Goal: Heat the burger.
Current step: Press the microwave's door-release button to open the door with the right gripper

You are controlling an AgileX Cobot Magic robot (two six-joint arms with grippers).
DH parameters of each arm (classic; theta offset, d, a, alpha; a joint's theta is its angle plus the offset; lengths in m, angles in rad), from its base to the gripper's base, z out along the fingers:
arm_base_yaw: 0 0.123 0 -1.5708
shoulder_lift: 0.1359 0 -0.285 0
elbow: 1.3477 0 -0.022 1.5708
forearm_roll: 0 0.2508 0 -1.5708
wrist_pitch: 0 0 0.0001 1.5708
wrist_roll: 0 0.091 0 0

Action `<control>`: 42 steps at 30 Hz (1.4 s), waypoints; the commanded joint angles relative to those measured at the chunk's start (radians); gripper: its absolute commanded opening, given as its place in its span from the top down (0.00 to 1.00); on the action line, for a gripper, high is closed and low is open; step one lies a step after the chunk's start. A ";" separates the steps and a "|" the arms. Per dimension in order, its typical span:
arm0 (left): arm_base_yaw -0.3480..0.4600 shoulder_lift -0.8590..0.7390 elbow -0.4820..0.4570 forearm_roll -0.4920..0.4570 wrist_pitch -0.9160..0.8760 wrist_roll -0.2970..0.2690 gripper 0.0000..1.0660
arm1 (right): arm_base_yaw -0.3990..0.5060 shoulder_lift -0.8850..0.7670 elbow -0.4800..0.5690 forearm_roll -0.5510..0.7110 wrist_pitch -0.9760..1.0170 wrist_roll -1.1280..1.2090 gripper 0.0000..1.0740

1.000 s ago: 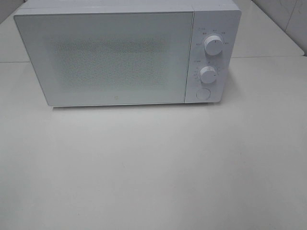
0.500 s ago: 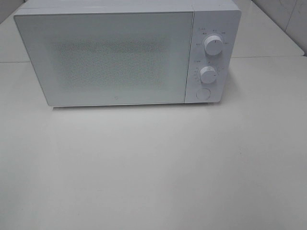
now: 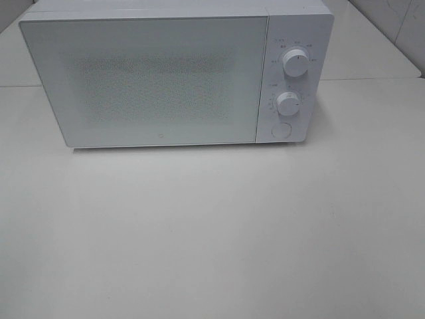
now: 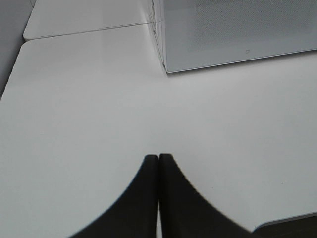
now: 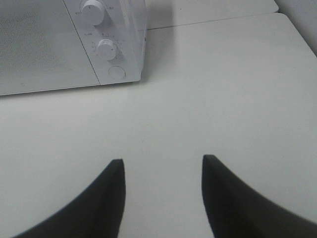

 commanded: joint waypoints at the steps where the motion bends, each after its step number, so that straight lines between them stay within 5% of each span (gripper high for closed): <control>1: 0.003 -0.021 0.003 -0.007 -0.014 0.001 1.00 | -0.003 -0.027 0.005 -0.006 -0.003 -0.019 0.57; 24: 0.003 -0.021 0.003 -0.007 -0.014 0.001 1.00 | -0.003 -0.005 -0.013 0.011 -0.050 0.000 0.57; 42: 0.003 -0.021 0.003 -0.007 -0.014 0.001 1.00 | -0.003 0.411 -0.026 0.017 -0.490 -0.016 0.57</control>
